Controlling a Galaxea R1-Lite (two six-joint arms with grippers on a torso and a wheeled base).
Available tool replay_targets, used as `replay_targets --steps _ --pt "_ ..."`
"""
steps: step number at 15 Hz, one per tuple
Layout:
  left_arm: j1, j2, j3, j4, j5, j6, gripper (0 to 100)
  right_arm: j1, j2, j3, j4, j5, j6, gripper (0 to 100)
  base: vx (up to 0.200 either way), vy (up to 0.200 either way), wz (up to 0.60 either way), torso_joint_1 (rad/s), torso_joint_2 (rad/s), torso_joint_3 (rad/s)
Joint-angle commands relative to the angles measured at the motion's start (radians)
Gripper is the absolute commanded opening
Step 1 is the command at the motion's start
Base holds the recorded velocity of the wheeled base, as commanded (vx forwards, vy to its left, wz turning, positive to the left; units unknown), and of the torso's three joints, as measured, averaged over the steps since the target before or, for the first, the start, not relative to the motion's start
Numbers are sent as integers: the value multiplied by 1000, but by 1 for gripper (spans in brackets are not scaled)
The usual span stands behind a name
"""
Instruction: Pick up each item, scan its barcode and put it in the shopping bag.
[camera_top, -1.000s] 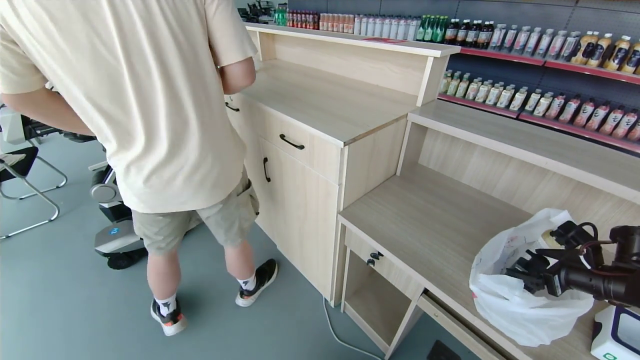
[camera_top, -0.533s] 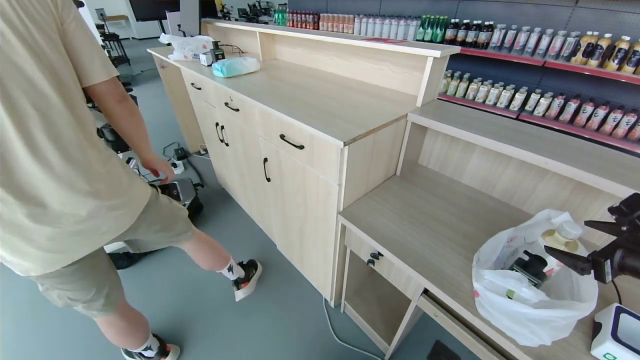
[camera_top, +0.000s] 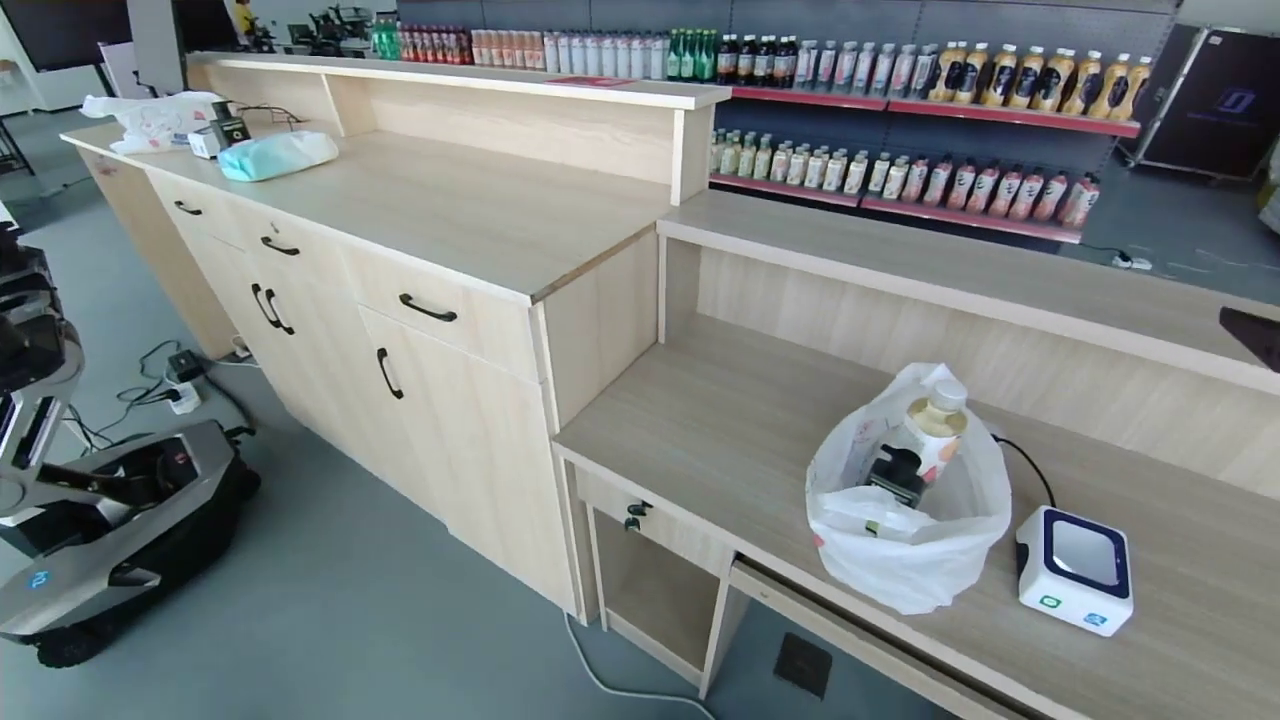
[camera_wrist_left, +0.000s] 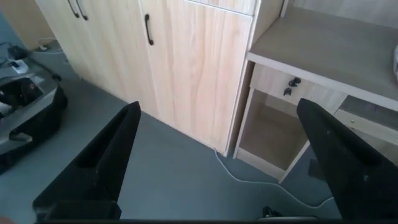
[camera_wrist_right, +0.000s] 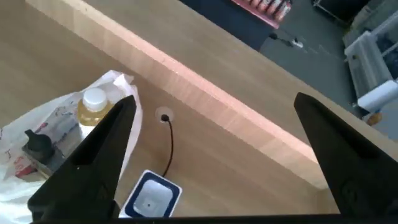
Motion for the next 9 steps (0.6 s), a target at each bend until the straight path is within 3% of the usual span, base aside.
replay_targets --steps 1,4,9 --pt "0 0 0 0 0 -1 100 83 -33 -221 180 -134 74 100 0 0 -600 -7 2 2" --pt "0 0 0 0 0 0 100 79 -41 -287 285 -200 114 100 0 0 -600 -1 -1 5" --pt "0 0 0 0 0 -1 100 76 -94 -252 287 -240 143 100 0 0 -600 3 4 1"
